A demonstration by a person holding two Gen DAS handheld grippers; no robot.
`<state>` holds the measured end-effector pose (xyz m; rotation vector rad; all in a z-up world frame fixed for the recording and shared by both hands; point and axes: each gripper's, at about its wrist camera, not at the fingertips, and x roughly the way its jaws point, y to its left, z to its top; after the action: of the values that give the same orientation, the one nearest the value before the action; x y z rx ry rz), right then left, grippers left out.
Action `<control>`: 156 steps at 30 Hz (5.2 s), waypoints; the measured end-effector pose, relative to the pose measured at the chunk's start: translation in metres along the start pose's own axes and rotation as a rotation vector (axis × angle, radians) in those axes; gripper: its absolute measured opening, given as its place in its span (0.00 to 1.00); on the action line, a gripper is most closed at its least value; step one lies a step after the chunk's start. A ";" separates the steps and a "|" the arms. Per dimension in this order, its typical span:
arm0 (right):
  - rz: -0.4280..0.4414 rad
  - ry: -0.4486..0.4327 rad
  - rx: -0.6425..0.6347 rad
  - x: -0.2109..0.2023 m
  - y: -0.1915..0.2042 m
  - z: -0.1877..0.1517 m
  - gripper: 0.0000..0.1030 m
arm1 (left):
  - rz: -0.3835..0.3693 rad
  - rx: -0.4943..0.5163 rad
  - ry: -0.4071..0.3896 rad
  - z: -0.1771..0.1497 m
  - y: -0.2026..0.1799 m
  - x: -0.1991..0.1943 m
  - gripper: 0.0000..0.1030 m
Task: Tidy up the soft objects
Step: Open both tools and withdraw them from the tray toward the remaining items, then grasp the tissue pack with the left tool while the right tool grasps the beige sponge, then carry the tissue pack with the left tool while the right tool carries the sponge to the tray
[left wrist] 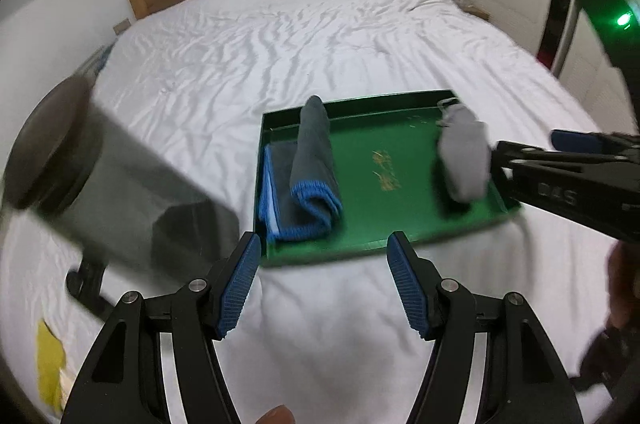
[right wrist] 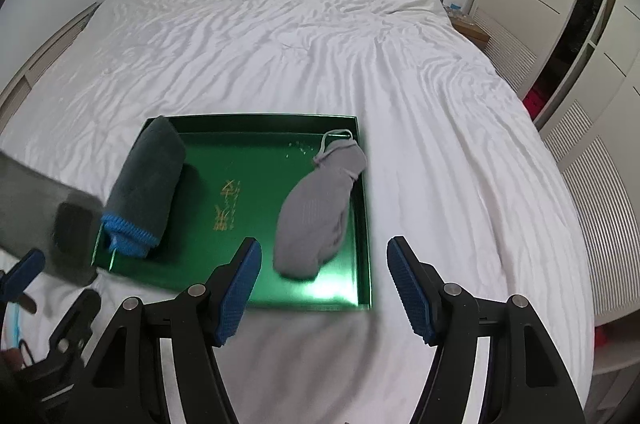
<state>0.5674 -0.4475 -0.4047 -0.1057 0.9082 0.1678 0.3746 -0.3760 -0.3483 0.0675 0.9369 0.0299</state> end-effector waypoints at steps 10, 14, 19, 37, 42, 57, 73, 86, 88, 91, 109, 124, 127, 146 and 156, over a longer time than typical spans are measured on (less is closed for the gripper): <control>0.055 -0.038 -0.047 -0.095 0.046 -0.059 0.64 | -0.089 -0.044 0.012 -0.055 0.072 -0.074 0.58; 0.080 -0.041 -0.070 -0.130 0.074 -0.080 0.64 | -0.085 -0.048 0.029 -0.080 0.110 -0.092 0.58; 0.129 -0.039 -0.103 -0.170 0.121 -0.107 0.64 | -0.048 -0.050 0.021 -0.106 0.167 -0.114 0.58; 0.289 0.043 -0.177 -0.224 0.301 -0.174 0.64 | 0.026 -0.109 0.159 -0.199 0.389 -0.135 0.58; 0.332 0.099 -0.178 -0.203 0.336 -0.197 0.64 | -0.087 -0.136 0.208 -0.216 0.403 -0.118 0.58; 0.369 0.181 -0.182 -0.143 0.380 -0.237 0.64 | -0.163 -0.154 0.338 -0.247 0.399 -0.046 0.58; 0.382 0.236 -0.140 -0.104 0.398 -0.259 0.59 | -0.185 -0.154 0.404 -0.260 0.401 -0.006 0.58; 0.367 0.281 -0.131 -0.078 0.410 -0.261 0.56 | -0.168 -0.137 0.431 -0.262 0.393 0.009 0.58; 0.364 0.287 -0.130 -0.075 0.411 -0.261 0.51 | -0.162 -0.135 0.433 -0.263 0.394 0.009 0.58; 0.362 0.294 -0.143 -0.072 0.416 -0.261 0.38 | -0.153 -0.130 0.436 -0.264 0.393 0.010 0.56; 0.494 0.266 -0.121 -0.089 0.399 -0.255 0.05 | -0.146 -0.158 0.388 -0.252 0.394 -0.012 0.36; 0.550 0.207 -0.130 -0.121 0.375 -0.231 0.05 | -0.116 -0.170 0.328 -0.236 0.387 -0.044 0.36; 0.557 0.198 -0.125 -0.127 0.363 -0.224 0.05 | -0.107 -0.177 0.324 -0.231 0.382 -0.049 0.36; 0.470 0.137 -0.098 -0.152 0.237 -0.188 0.05 | -0.230 -0.125 0.259 -0.169 0.265 -0.084 0.36; 0.362 0.087 -0.049 -0.169 0.138 -0.167 0.05 | -0.331 -0.049 0.221 -0.126 0.170 -0.089 0.36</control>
<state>0.3096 -0.3563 -0.3759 0.0068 1.0051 0.5252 0.2208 -0.2060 -0.3393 -0.1394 1.1575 -0.2502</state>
